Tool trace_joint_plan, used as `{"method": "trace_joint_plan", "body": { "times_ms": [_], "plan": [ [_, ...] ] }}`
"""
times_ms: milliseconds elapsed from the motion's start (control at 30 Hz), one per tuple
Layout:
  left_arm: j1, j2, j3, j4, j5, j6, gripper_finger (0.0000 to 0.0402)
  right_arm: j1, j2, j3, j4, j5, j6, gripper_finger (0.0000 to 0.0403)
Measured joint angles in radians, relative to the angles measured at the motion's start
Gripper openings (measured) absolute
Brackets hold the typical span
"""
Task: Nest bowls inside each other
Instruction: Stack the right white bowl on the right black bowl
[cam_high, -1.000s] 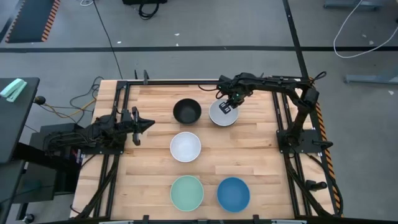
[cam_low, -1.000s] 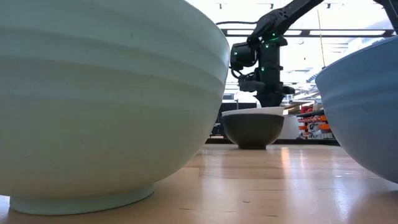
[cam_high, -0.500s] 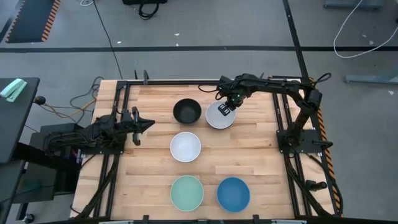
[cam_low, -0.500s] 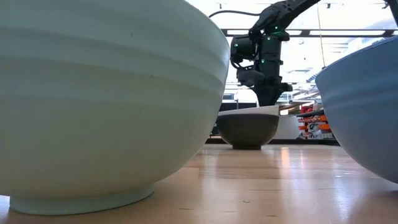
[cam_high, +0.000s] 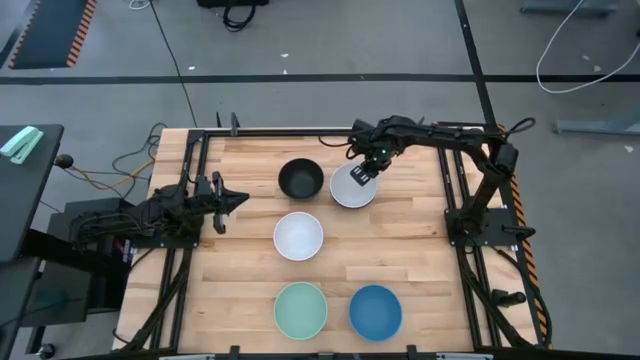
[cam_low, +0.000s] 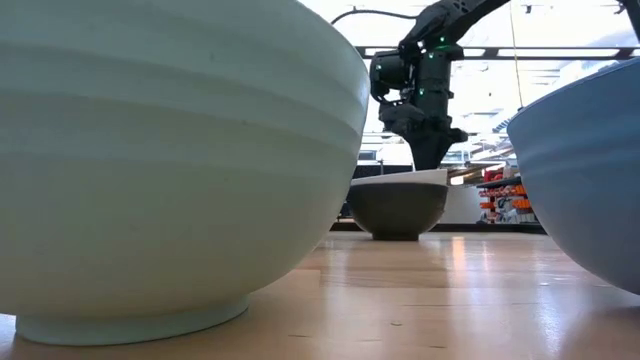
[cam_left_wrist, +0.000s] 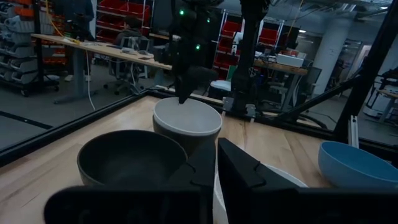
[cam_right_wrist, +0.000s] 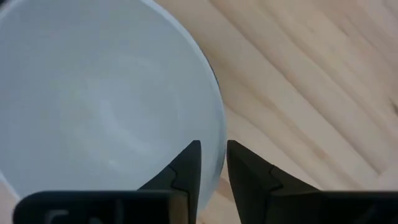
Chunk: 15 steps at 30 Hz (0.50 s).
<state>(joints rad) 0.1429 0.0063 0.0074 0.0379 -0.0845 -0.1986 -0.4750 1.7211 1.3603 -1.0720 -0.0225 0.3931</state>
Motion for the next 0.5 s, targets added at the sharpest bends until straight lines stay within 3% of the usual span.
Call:
{"method": "trace_joint_plan", "body": {
  "times_ms": [300,500],
  "plan": [
    [0.000,0.000,0.000,-0.004,0.000,-0.005,0.0014,0.016,-0.053,0.054,-0.046,0.028,-0.004,0.0078],
    [0.000,0.000,0.000,-0.006,0.000,-0.021,0.0021,0.021,-0.106,0.047,-0.063,0.054,0.020,0.0037]
  ]
}}
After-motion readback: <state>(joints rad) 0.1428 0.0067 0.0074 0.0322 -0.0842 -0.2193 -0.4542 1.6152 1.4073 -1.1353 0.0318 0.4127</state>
